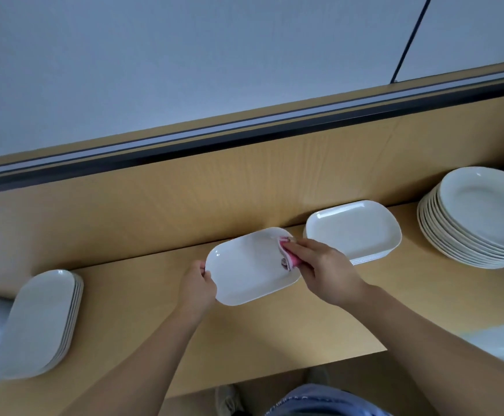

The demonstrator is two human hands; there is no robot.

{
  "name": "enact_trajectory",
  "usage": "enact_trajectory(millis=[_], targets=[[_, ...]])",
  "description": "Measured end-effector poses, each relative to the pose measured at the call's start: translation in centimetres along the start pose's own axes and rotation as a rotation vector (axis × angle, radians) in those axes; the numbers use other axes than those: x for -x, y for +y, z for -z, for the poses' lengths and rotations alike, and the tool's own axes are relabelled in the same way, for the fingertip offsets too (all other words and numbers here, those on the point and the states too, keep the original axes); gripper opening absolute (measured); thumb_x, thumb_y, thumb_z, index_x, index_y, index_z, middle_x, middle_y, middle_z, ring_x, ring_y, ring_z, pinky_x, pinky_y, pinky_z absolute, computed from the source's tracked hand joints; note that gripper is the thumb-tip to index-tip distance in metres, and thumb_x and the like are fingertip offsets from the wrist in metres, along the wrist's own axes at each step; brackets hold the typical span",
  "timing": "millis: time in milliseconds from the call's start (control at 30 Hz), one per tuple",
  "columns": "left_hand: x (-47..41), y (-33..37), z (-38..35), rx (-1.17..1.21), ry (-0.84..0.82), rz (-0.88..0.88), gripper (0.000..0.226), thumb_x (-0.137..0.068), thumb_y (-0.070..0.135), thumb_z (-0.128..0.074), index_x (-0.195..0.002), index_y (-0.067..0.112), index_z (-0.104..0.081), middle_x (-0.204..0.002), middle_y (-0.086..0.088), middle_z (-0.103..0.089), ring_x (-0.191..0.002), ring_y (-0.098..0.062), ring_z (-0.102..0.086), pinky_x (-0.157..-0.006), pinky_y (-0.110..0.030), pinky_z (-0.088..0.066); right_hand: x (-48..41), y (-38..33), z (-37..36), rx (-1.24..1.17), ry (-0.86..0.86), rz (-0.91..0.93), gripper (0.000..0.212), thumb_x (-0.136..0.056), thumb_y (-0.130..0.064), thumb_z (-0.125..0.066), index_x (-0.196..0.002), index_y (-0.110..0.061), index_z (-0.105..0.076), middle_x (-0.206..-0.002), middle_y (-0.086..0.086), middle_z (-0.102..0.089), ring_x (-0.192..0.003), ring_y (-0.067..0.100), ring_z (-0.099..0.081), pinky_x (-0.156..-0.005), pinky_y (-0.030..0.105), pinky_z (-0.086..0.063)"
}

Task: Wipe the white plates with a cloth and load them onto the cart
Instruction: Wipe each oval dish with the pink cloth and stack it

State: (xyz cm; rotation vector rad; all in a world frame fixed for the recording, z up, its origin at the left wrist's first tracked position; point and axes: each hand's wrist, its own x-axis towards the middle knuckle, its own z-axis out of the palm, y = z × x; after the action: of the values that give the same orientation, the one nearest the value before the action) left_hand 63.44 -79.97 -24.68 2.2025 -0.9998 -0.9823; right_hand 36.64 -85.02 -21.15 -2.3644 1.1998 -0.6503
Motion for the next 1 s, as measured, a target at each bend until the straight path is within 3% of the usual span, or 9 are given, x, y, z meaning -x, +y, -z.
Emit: enact_trajectory(millis=[133,300,433,567,700,767,867,900,1000], targets=[[-0.1,-3.0,1.6,-0.051,-0.016,0.032,0.016,-0.096,0.01,-0.04,-0.103,0.022,-0.049,-0.096,0.003,-0.059,-0.087,-0.024,-0.062,-0.077,-0.048,-0.057,-0.2,-2.2,-2.3,0.019,-0.038,-0.021,0.051,-0.084,-0.011,-0.05,-0.132,-0.024,-0.058,-0.11,-0.002,-0.067,-0.084,0.025,-0.065,-0.064,0.028,-0.053],[-0.4,-4.8,2.0,-0.094,-0.059,0.004,0.014,-0.097,0.011,-0.04,-0.103,0.018,-0.05,-0.094,0.002,-0.059,-0.085,-0.021,-0.06,-0.072,-0.037,-0.053,-0.3,-3.4,-4.2,0.05,-0.09,-0.071,0.049,-0.085,-0.016,-0.048,-0.132,-0.026,-0.058,-0.104,-0.003,-0.066,-0.083,0.025,-0.063,-0.061,0.036,-0.053],[-0.4,-5.1,2.0,-0.086,-0.095,0.006,0.013,-0.095,0.013,-0.041,-0.101,0.02,-0.051,-0.092,0.003,-0.06,-0.083,-0.021,-0.062,-0.073,-0.044,-0.057,-0.3,-3.6,-4.7,0.085,-0.122,-0.089,0.049,-0.085,-0.016,-0.05,-0.132,-0.026,-0.058,-0.103,-0.003,-0.066,-0.081,0.023,-0.062,-0.062,0.028,-0.049],[-0.6,-5.5,2.1,-0.046,-0.12,-0.014,0.016,-0.093,0.014,-0.044,-0.097,0.023,-0.056,-0.09,0.005,-0.064,-0.08,-0.02,-0.065,-0.071,-0.048,-0.058,-0.4,-3.6,-5.4,0.119,-0.14,-0.085,0.047,-0.083,-0.013,-0.052,-0.128,-0.024,-0.061,-0.105,0.0,-0.066,-0.077,0.028,-0.063,-0.06,0.033,-0.052],[-0.3,-5.4,2.5,-0.083,-0.14,-0.082,0.016,-0.09,0.015,-0.048,-0.09,0.023,-0.062,-0.083,0.004,-0.066,-0.074,-0.022,-0.066,-0.069,-0.045,-0.057,-1.5,-3.5,-6.5,0.225,-0.176,-0.056,0.049,-0.072,-0.003,-0.068,-0.117,-0.021,-0.068,-0.112,0.009,-0.065,-0.074,0.031,-0.065,-0.057,0.034,-0.054],[-0.3,-5.3,2.8,-0.175,-0.149,-0.137,0.012,-0.091,0.016,-0.049,-0.09,0.019,-0.061,-0.082,0.002,-0.064,-0.074,-0.023,-0.063,-0.07,-0.041,-0.054,-2.4,-3.7,-7.5,0.323,-0.219,-0.072,0.055,-0.061,-0.001,-0.077,-0.111,-0.022,-0.069,-0.115,0.014,-0.062,-0.085,0.035,-0.065,-0.066,0.04,-0.055],[-0.5,-5.2,3.3,-0.445,-0.167,-0.218,0.015,-0.093,0.023,-0.051,-0.107,0.018,-0.053,-0.1,0.004,-0.058,-0.091,-0.018,-0.056,-0.075,-0.035,-0.048,-2.6,-4.3,-9.7,0.506,-0.425,-0.158,0.073,-0.063,-0.01,-0.074,-0.132,-0.024,-0.055,-0.137,0.02,-0.043,-0.124,0.042,-0.043,-0.103,0.055,-0.037],[-0.5,-5.3,3.5,-0.518,-0.198,-0.238,0.028,-0.093,0.026,-0.052,-0.12,0.018,-0.049,-0.113,0.004,-0.055,-0.102,-0.018,-0.053,-0.08,-0.034,-0.047,-2.2,-4.7,-10.4,0.539,-0.453,-0.194,0.077,-0.061,-0.013,-0.075,-0.134,-0.022,-0.053,-0.137,0.021,-0.042,-0.126,0.043,-0.038,-0.105,0.056,-0.034],[-0.7,-5.8,3.9,-0.602,-0.318,-0.286,0.066,-0.091,0.036,-0.056,-0.148,0.021,-0.027,-0.142,0.006,-0.038,-0.133,-0.018,-0.036,-0.099,-0.035,-0.041,-1.0,-5.5,-11.9,0.599,-0.477,-0.276,0.078,-0.048,-0.02,-0.08,-0.123,-0.012,-0.062,-0.119,0.024,-0.053,-0.119,0.046,-0.043,-0.094,0.053,-0.044]])
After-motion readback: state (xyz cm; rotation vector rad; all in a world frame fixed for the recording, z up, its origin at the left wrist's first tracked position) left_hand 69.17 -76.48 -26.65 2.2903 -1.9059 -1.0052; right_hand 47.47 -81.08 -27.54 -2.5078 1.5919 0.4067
